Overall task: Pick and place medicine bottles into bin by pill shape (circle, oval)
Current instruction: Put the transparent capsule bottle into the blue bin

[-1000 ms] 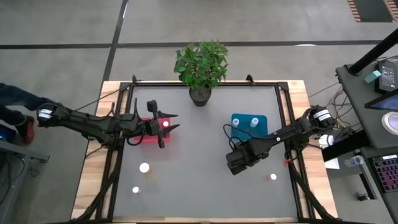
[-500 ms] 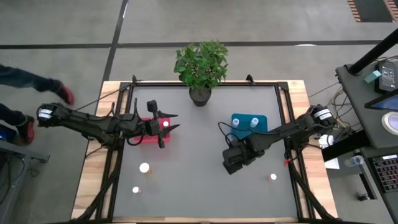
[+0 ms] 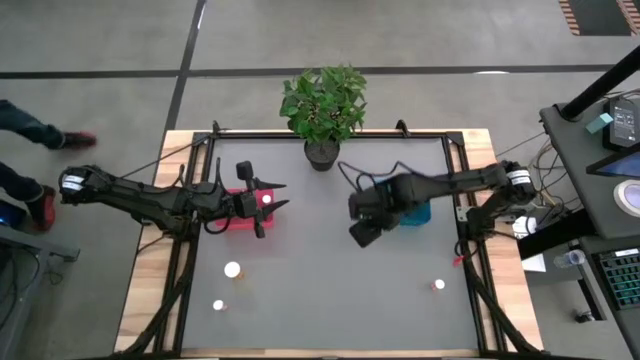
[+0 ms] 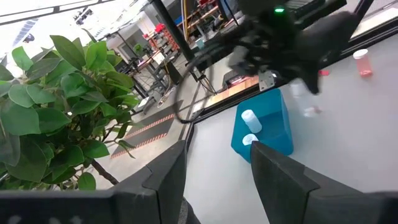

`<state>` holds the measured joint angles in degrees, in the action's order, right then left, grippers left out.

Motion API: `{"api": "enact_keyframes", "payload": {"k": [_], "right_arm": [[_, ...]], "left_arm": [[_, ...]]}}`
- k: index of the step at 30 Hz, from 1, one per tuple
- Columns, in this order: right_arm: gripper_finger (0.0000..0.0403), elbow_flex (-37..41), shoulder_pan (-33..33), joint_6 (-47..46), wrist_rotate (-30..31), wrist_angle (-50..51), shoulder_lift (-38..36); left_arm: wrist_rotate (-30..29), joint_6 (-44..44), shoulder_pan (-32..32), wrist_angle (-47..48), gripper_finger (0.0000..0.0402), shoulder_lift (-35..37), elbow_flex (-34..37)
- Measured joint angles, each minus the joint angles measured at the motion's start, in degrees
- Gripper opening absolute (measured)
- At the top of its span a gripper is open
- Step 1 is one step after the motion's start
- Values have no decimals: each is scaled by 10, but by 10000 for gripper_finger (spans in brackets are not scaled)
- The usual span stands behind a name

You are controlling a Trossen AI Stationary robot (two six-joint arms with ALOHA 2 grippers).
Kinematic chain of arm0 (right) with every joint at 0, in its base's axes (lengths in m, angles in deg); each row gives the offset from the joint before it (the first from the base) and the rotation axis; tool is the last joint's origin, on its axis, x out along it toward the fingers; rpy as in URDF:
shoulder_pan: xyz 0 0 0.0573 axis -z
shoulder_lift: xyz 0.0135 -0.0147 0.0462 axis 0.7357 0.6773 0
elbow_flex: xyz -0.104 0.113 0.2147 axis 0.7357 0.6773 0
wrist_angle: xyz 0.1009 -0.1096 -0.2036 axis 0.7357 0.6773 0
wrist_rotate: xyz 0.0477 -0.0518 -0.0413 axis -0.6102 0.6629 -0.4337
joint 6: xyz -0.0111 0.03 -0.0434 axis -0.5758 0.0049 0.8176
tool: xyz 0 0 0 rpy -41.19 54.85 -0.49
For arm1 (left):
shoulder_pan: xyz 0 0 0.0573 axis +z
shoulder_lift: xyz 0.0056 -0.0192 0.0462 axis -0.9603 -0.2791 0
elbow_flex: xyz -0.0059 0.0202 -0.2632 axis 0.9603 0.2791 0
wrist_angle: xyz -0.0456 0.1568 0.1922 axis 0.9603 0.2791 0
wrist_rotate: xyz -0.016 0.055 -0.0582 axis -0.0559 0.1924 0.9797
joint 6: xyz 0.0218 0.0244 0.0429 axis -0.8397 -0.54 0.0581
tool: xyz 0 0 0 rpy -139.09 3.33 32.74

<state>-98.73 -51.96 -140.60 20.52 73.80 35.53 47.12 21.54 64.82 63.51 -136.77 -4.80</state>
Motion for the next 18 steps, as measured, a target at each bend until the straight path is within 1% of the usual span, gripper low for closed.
{"api": "enact_keyframes", "payload": {"k": [3, 8, 18], "right_arm": [[139, -11, 30, 37, 0, 38, -3], [139, -1, 75, 79, 0, 83, -15], [139, 55, 165, 159, 0, 84, -36]], "left_arm": [[0, 0, 0, 0, 160, 0, 0], [0, 0, 0, 0, 160, 0, 0], [0, 0, 0, 0, 160, 0, 0]]}}
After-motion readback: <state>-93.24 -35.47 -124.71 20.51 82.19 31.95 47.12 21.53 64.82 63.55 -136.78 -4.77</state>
